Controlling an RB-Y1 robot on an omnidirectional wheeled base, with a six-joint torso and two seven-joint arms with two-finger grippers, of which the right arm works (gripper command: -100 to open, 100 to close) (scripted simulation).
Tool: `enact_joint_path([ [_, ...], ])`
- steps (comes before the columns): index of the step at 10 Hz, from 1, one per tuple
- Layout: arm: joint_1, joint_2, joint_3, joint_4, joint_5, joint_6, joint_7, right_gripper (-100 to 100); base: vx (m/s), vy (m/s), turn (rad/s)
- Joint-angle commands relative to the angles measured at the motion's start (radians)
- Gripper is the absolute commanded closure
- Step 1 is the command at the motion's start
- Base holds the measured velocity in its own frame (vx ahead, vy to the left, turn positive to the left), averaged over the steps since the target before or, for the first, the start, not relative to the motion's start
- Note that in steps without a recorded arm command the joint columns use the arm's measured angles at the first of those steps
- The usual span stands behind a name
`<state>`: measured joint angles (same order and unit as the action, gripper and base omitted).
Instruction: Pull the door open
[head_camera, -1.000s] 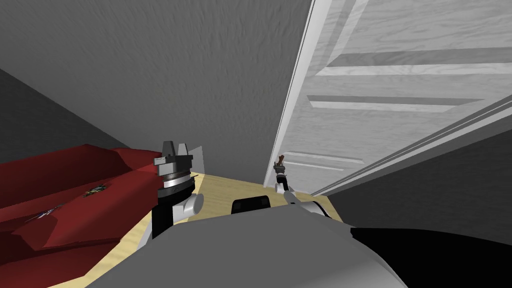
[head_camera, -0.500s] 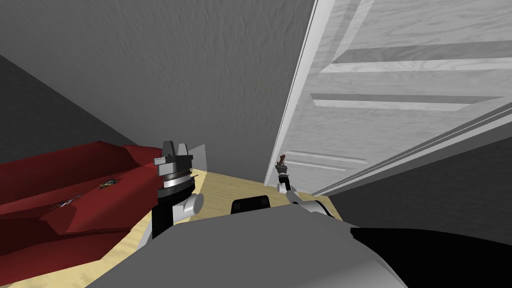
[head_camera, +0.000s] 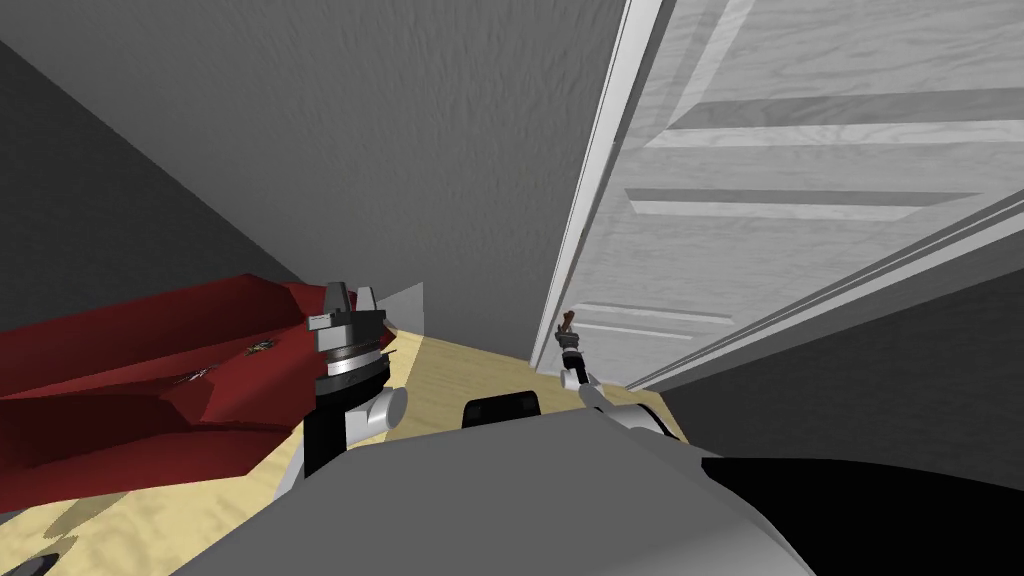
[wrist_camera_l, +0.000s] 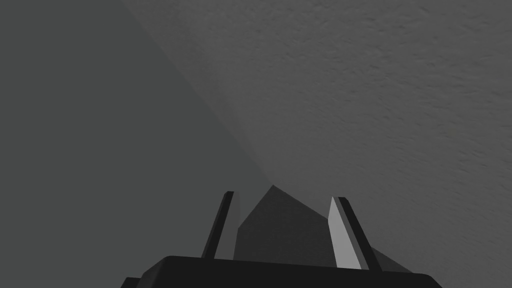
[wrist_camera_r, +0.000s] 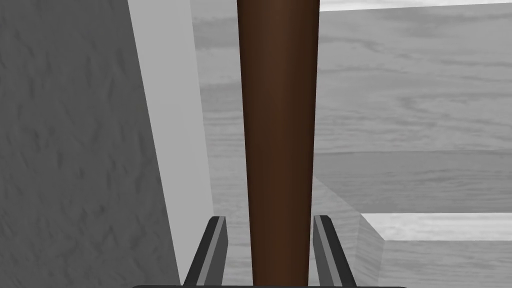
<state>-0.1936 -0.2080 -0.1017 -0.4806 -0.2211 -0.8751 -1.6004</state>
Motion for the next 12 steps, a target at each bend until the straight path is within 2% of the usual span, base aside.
enact_joint_path([
  [1, 0.011, -0.006, 0.023, -0.007, 0.013, 0.003, -0.033, 100, -0.146, -0.023, 0.112],
  [3, 0.022, -0.035, 0.039, -0.005, 0.021, -0.004, -0.075, 100, -0.186, -0.035, 0.124],
  [5, 0.022, -0.035, 0.039, -0.005, 0.021, -0.004, -0.075, 100, -0.102, -0.023, 0.033],
  [6, 0.031, -0.058, 0.051, -0.004, 0.028, -0.01, -0.107, 100, -0.126, -0.032, 0.122],
  [7, 0.033, -0.065, 0.054, -0.003, 0.03, -0.011, -0.118, 100, -0.207, -0.051, 0.149],
  [8, 0.028, -0.064, 0.047, -0.01, 0.026, -0.009, -0.106, 100, -0.095, -0.02, 0.033],
  [12, 0.045, -0.087, 0.096, -0.015, 0.062, -0.029, -0.165, 100, -0.204, -0.035, 0.073],
])
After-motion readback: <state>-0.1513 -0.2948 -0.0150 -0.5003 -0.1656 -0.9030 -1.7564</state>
